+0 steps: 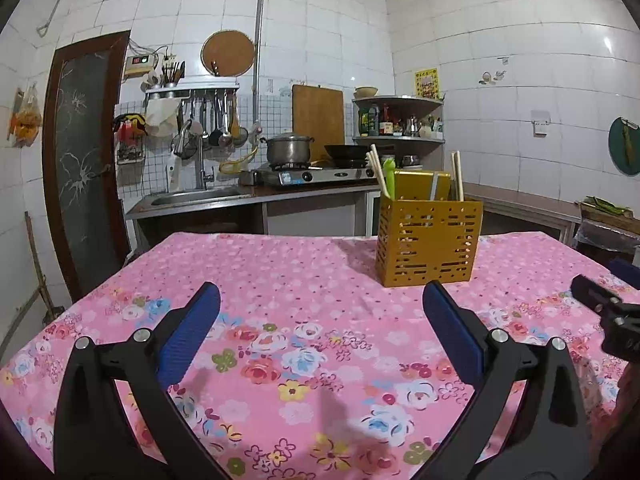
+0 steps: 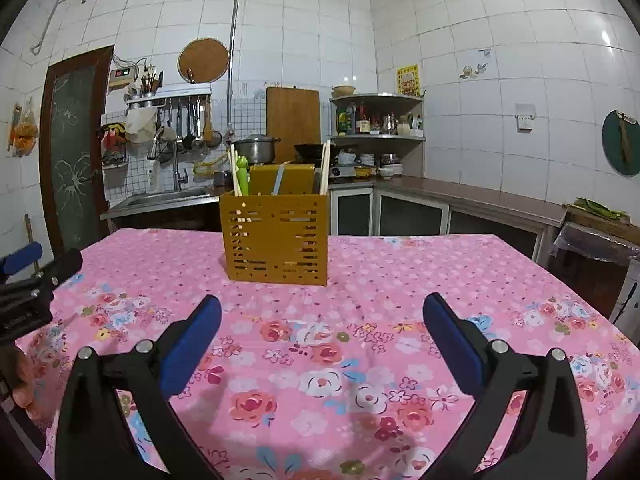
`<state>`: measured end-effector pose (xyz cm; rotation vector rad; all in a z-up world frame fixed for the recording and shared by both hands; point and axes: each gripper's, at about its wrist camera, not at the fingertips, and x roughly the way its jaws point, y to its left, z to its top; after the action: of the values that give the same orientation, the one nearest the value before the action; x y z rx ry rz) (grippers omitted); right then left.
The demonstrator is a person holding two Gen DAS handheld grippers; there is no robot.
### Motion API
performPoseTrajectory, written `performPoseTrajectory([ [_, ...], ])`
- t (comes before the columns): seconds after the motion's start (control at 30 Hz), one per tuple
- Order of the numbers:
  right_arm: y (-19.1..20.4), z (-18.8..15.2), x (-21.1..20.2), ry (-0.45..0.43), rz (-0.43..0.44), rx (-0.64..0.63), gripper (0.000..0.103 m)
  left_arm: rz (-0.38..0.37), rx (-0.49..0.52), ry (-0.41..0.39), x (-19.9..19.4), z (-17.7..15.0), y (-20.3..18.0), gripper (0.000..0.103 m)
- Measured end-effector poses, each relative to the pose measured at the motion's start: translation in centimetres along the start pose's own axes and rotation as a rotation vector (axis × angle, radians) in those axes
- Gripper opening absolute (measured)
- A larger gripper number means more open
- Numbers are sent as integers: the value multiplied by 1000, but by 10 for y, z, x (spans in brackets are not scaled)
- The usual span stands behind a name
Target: Organize utensils
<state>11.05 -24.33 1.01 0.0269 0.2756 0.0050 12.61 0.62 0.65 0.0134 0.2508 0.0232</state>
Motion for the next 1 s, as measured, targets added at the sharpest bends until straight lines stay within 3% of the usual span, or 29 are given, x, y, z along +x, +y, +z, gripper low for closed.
performPoseTrajectory([
  [1.0, 0, -2, -8, -35, -55, -10, 98, -25, 35, 14, -4, -2, -5, 98],
])
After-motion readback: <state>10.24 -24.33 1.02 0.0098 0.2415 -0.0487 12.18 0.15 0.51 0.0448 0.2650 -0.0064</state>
